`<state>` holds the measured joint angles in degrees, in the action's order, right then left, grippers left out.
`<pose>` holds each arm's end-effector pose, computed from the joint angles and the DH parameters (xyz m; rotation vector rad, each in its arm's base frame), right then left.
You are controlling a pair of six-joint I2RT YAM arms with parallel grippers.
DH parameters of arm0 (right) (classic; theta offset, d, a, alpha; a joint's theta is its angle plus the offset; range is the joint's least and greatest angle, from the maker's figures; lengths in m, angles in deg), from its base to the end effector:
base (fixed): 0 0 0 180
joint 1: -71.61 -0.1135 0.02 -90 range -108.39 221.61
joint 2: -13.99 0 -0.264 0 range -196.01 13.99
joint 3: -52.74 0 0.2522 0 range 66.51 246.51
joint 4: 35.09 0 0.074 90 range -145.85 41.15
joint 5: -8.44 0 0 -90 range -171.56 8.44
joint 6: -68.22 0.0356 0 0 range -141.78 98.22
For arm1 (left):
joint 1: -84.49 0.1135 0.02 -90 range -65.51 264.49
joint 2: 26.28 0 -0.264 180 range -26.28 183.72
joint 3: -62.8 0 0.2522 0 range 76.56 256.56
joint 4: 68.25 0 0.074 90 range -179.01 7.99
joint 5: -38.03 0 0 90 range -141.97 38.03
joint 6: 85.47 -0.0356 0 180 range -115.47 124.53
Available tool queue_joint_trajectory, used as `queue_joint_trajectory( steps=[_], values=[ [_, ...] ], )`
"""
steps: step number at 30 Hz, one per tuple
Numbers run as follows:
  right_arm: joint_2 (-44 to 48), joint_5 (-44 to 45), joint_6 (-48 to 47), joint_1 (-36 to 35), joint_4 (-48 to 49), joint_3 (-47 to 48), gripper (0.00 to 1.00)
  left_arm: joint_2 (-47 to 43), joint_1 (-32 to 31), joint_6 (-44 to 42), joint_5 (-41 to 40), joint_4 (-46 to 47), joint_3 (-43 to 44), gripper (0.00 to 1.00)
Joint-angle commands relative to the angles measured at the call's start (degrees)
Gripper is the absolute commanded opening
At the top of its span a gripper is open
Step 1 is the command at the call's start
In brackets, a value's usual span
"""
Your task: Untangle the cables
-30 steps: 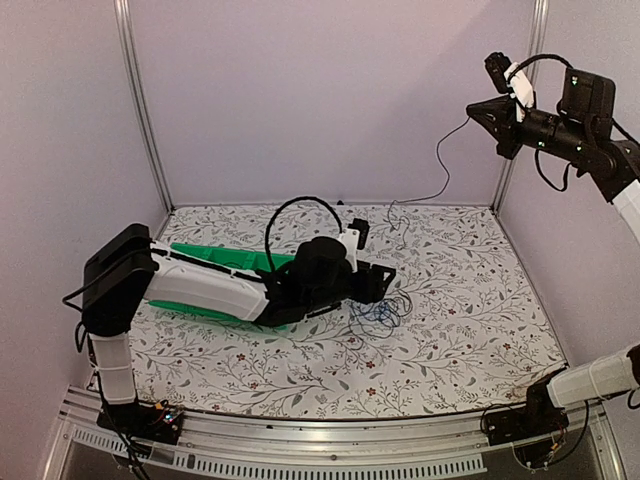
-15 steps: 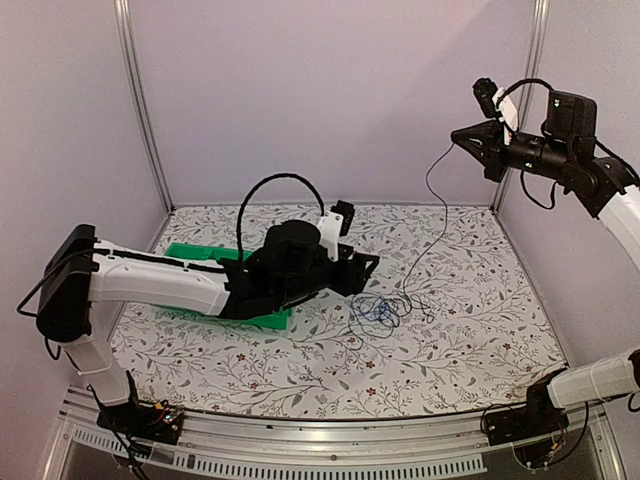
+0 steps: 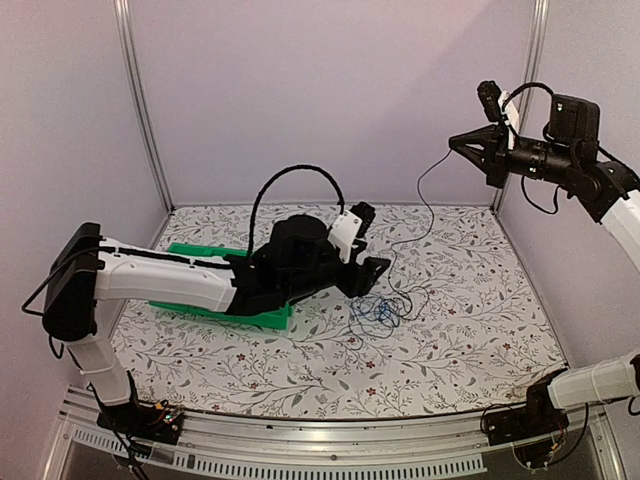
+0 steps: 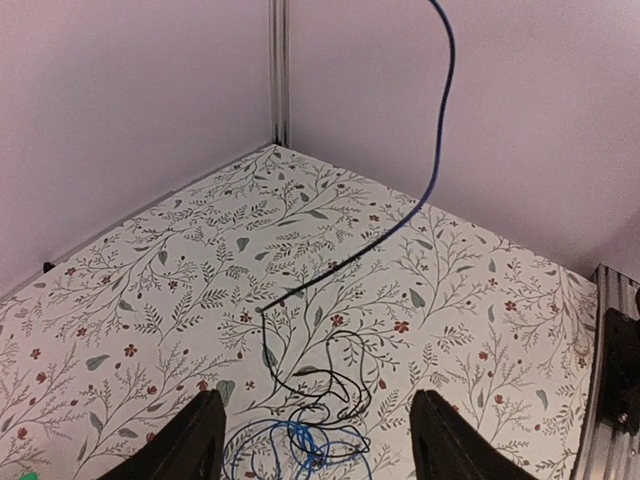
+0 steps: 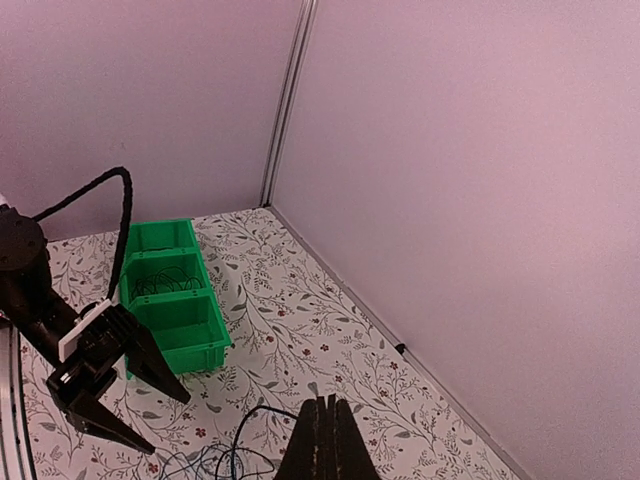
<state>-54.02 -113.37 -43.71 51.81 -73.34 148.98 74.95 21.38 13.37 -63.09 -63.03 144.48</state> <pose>0.2251 0.1010 0.4594 -0.9811 1.4378 0.4559 0.1936 -0.3667 0.2611 0.7268 1.7280 -0.7056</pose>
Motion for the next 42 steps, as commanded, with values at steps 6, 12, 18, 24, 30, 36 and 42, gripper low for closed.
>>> queue_joint_trajectory(
  steps=[6,12,18,24,30,36,42],
  values=[
    [1.78,-4.08,2.85,0.11,-1.44,3.1,0.0,4.41,-0.97,-6.04,3.9,2.64,6.14,0.62],
    [1.89,-5.0,3.54,0.11,-1.85,3.85,0.0,8.85,-0.88,-9.36,-3.17,-1.36,12.23,0.57],
    [2.13,-5.2,3.83,0.1,-2.13,4.01,0.0,11.07,-0.7,-12.73,-0.44,-0.48,14.55,0.44],
    [2.19,-4.75,3.66,0.11,-1.84,3.5,0.0,11.26,-0.7,-15.17,2.28,1.02,13.99,0.36],
    [1.92,-4.77,3.9,0.1,-1.43,3.39,0.0,10.81,-1.27,-20.03,6.37,3.16,11.95,0.42],
    [2.0,-4.69,4.0,0.11,-1.44,3.18,0.0,10.62,-1.24,-22.53,7.46,2.46,11.57,0.4],
    [2.3,-4.91,3.92,0.13,-1.63,2.88,0.0,7.01,-0.25,-18.38,-2.76,0.57,7.85,0.48]
  ],
)
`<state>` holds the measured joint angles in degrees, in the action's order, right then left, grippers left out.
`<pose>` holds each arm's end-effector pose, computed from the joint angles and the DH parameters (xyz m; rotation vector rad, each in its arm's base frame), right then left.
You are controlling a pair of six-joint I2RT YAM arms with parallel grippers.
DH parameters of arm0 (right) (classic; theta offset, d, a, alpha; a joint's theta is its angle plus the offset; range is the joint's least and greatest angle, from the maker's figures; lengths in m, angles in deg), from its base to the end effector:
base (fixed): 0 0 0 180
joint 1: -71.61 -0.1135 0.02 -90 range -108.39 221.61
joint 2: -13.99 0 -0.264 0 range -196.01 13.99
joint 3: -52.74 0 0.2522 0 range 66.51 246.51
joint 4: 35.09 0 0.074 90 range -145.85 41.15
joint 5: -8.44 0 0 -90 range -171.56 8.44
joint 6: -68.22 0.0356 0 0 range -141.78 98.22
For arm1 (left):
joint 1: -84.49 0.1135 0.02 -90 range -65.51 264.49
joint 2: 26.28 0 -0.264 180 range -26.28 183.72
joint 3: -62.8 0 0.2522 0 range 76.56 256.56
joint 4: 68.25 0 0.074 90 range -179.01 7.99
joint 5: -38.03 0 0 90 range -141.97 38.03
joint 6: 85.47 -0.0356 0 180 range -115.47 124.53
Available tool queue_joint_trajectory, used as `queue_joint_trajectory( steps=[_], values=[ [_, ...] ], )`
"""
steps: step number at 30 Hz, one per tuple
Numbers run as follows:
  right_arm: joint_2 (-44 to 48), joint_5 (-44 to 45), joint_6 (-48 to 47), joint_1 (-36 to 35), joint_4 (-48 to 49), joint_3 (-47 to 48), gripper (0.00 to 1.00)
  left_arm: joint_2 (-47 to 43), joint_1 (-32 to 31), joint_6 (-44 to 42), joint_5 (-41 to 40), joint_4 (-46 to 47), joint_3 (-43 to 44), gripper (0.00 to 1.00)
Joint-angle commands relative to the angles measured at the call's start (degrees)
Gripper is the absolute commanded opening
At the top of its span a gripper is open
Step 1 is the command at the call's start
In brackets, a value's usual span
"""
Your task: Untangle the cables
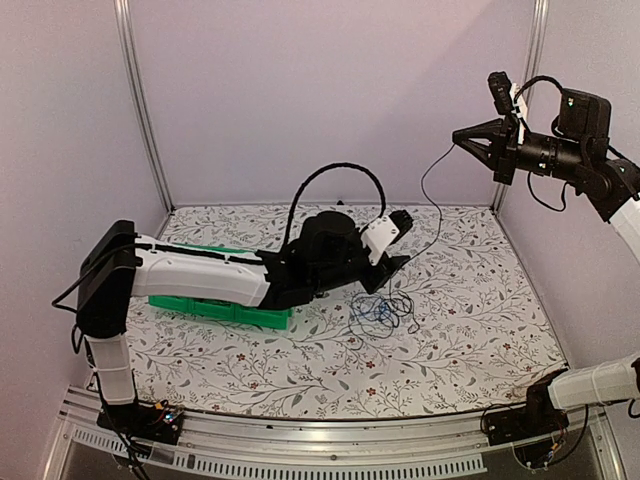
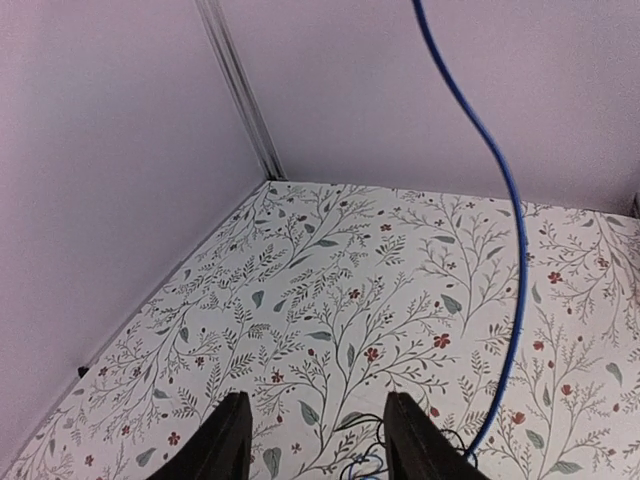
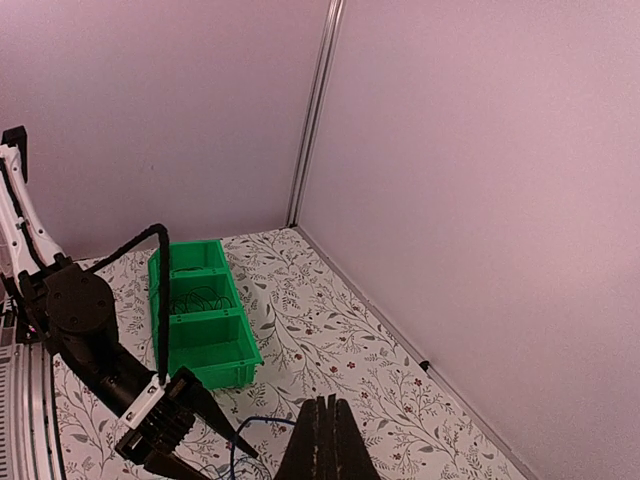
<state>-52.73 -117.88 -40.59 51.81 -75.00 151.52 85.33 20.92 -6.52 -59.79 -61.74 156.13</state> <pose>0.2103 0.0981 0.4759 -0.9880 1.3975 0.5521 0.2107 -0.4131 0.2575 1.0134 1.4952 -0.5383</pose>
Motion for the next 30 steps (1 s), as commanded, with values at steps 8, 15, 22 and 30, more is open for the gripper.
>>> queue_joint_trajectory(
  steps=[8,15,22,30],
  values=[
    [1.24,-0.97,0.53,0.11,-0.42,0.42,0.0,-14.67,-1.81,-0.56,-4.13,1.82,-14.96,0.64],
    [0.91,-1.3,0.94,0.1,-0.13,0.62,0.0,-9.39,-1.91,-1.9,-1.95,-1.33,-9.26,0.62],
    [0.95,-1.3,1.05,0.12,-0.48,0.86,0.0,-4.44,-1.93,-3.43,2.65,-1.87,-3.66,0.49],
    [1.39,-0.79,0.85,0.17,-0.39,-0.29,0.0,-3.37,-1.11,-3.01,3.18,-2.09,-1.35,0.05]
  ],
)
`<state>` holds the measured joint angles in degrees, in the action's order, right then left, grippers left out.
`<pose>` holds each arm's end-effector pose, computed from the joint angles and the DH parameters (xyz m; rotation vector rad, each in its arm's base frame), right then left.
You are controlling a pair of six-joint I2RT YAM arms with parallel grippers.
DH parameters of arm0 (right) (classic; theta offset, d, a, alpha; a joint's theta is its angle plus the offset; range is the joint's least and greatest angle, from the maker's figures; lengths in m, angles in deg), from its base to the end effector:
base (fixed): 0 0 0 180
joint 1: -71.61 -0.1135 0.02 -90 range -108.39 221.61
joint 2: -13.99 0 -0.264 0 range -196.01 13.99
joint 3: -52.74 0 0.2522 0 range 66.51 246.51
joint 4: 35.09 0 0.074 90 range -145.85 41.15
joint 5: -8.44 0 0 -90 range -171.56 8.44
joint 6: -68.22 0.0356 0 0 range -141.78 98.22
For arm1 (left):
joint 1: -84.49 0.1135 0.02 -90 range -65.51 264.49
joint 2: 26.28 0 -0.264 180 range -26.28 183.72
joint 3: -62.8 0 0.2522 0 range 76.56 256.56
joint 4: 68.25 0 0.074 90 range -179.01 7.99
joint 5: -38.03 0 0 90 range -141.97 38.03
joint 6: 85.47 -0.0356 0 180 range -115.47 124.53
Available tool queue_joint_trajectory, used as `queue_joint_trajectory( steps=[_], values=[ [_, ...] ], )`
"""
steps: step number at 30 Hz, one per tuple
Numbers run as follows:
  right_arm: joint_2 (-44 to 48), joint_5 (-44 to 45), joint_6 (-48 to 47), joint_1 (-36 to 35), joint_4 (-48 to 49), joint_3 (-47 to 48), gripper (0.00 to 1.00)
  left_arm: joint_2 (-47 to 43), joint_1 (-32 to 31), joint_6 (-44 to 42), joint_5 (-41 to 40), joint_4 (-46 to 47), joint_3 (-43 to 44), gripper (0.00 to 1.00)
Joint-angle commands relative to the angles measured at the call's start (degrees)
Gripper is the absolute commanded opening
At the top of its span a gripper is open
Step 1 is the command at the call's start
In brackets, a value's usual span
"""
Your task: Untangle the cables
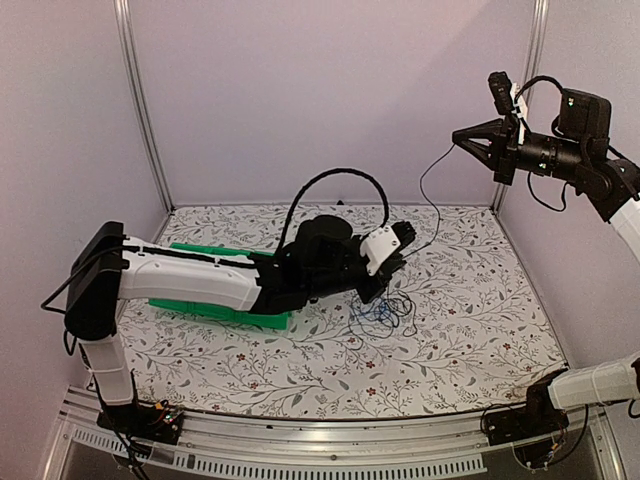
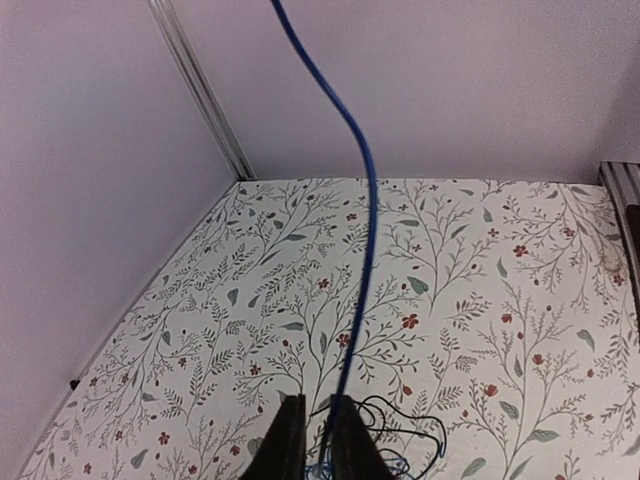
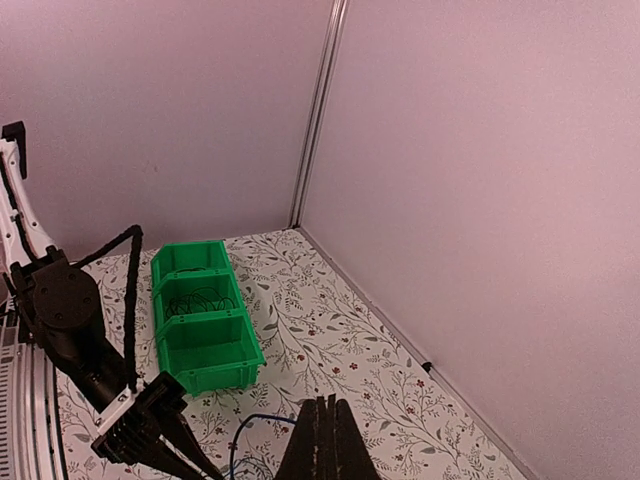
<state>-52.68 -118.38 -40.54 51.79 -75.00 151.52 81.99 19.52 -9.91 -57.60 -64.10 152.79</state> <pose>0.2097 0.0983 0.4761 -0.9931 1.3932 0.5601 0.1929 -0.4048 0.2584 1.1259 1.4667 -0.5325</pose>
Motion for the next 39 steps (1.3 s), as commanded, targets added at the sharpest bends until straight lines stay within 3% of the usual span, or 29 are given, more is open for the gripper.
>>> queue_joint_trajectory(
  steps=[1,7,14,16,18,24,32,39],
  values=[
    [1.49,0.03,0.69,0.13,-0.37,-0.62,0.0,-0.44,0.36,0.76,1.02,0.46,1.93,0.0],
    [2.78,5.87,0.55,2.7,3.6,-9.35,0.04,-7.4,1.17,4.34,2.63,0.06,2.92,0.0],
    [2.05,-0.41,6.27,9.65,14.3,-26.3,0.0,-17.95,2.12,5.96,-0.61,-11.31,5.33,0.0],
    [0.27,-4.63,6.62,9.62,16.47,-30.28,0.05,-21.2,3.01,6.69,-2.45,-14.43,4.9,0.0],
    [-2.75,-9.36,4.66,9.62,15.19,-31.23,0.15,-24.11,4.52,7.25,-4.95,-17.34,4.11,0.0],
    [-3.77,-11.11,3.33,9.69,17.14,-34.84,0.29,-32.37,9.61,10.58,-14.57,-29.43,1.16,0.0],
    [-3.29,-11.3,0.86,9.69,15.49,-34.48,0.32,-43.66,18.4,14.88,-23.85,-42.89,-4.64,0.0],
    [-2.32,-11.13,-0.45,9.62,15.04,-34.65,0.33,-53.86,28.93,14.96,-24.35,-45.09,-12.13,0.0]
  ],
)
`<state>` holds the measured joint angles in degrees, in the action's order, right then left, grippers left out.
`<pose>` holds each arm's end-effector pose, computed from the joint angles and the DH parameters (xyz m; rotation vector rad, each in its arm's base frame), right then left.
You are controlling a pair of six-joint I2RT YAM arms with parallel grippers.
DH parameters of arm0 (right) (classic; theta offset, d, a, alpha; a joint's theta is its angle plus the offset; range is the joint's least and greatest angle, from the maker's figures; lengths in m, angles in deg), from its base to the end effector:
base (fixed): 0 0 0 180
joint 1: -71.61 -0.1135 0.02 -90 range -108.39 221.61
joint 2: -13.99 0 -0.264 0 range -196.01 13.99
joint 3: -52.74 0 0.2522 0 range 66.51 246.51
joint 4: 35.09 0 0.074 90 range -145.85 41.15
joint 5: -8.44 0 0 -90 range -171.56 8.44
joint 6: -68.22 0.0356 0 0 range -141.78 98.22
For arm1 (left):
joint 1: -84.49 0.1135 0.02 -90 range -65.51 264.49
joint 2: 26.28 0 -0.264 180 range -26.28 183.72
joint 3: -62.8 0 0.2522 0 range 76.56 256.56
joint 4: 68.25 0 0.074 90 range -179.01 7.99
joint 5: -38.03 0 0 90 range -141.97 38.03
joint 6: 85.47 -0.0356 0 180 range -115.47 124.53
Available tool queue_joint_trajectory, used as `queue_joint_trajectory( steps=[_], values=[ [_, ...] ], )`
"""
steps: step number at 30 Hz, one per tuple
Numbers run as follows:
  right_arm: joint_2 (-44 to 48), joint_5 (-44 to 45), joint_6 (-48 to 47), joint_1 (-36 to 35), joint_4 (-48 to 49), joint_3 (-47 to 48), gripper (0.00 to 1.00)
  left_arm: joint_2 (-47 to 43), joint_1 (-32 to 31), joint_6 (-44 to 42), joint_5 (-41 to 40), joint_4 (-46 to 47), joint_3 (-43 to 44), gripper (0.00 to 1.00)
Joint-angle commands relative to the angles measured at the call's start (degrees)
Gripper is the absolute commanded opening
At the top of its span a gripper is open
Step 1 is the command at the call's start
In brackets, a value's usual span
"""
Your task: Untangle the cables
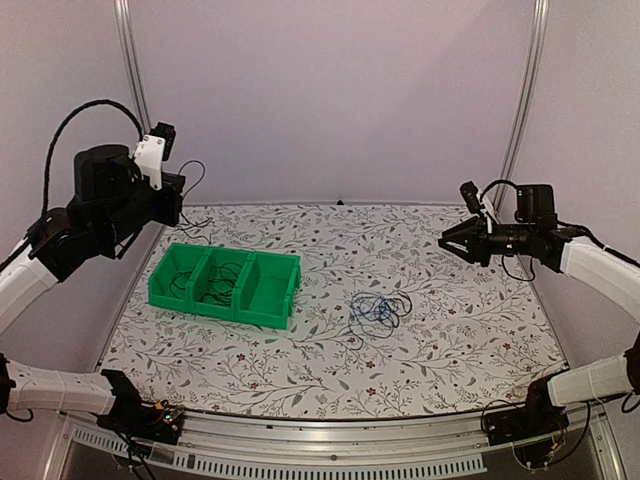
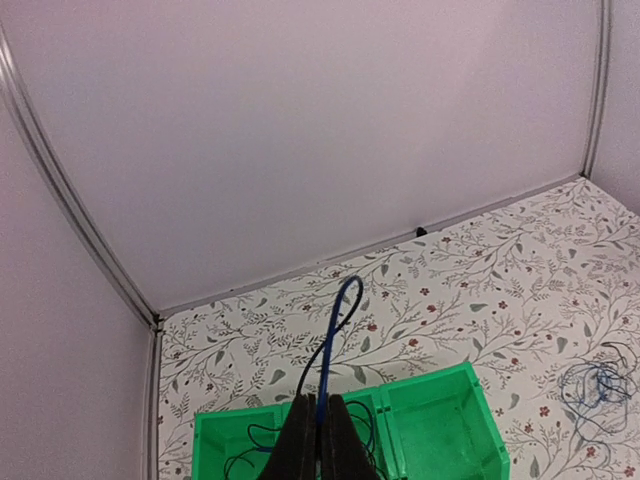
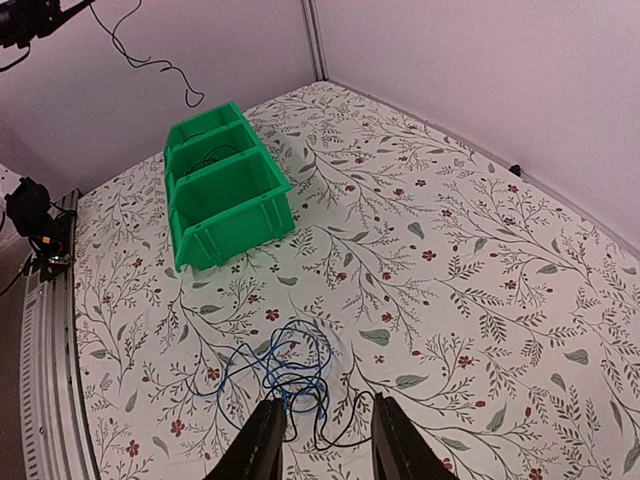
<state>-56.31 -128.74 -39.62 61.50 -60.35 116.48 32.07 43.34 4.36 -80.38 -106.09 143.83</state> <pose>0.2563 0.0722 0.2815 -0.9374 1.7907 0.7821 0.1737 -0.1293 0.4079 0.3038 1.7774 -0.0544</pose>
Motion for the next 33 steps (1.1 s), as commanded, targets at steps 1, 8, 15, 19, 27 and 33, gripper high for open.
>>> queue_joint_trajectory(
  steps=[1,8,15,19,27,33],
  values=[
    [1.31,-0.73,-1.52,-0.06,0.35,0.34,0.34,-4.81,6.51,0.35,-1.36,-3.32,-4.51,0.0],
    [1.05,-0.9,-2.18,-0.08,0.0,0.3,0.34,-7.89,15.94,-2.94,1.8,-2.98,-11.44,0.0],
    [0.96,-0.67,-2.94,-0.08,-0.45,0.39,0.34,-6.46,24.95,-4.89,9.42,-0.42,-15.19,0.0],
    [0.91,-0.63,-3.28,-0.02,-0.64,0.39,0.34,-5.87,29.5,-5.6,13.11,1.83,-17.31,0.0],
    [-0.48,-0.9,-4.19,-0.07,-1.87,1.08,0.34,-1.57,34.06,-5.4,18.22,4.66,-18.74,0.0],
    [-1.24,-0.9,-4.95,-0.04,-2.77,1.62,0.34,6.27,34.48,1.08,19.71,7.58,-19.51,0.0]
  ],
)
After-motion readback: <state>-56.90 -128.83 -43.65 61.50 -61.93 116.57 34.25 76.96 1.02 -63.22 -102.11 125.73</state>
